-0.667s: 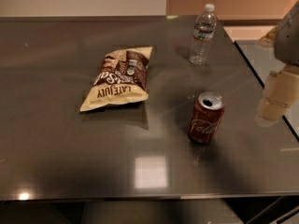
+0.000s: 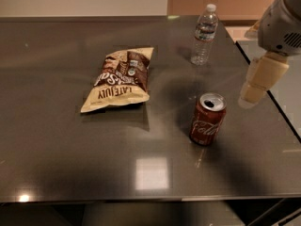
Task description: Knock water bottle over
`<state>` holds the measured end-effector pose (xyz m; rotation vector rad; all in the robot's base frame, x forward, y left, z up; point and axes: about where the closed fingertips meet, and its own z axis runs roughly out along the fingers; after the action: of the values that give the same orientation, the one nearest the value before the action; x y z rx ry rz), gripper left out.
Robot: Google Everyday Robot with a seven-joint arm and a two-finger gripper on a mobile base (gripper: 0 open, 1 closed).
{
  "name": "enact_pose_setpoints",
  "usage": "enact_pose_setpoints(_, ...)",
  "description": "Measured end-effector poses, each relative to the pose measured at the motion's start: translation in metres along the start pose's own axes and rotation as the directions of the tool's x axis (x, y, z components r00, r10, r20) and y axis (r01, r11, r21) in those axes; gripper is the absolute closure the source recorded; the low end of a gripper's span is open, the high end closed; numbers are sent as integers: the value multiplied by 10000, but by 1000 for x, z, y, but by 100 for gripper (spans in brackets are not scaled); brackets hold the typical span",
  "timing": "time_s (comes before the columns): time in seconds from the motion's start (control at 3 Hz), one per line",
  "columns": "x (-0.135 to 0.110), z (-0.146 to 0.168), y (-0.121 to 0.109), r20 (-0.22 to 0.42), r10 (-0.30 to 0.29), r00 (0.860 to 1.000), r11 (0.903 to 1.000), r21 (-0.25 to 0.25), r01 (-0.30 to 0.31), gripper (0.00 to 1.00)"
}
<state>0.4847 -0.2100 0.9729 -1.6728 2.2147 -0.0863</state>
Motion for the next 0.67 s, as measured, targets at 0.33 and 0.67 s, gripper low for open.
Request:
enact_pose_setpoints(0.33, -17, 23, -48, 570, 367, 9977, 9988, 305, -385, 0)
enact_pose_setpoints(0.67, -19, 37, -96, 1021, 890, 9908, 9943, 496, -944, 0)
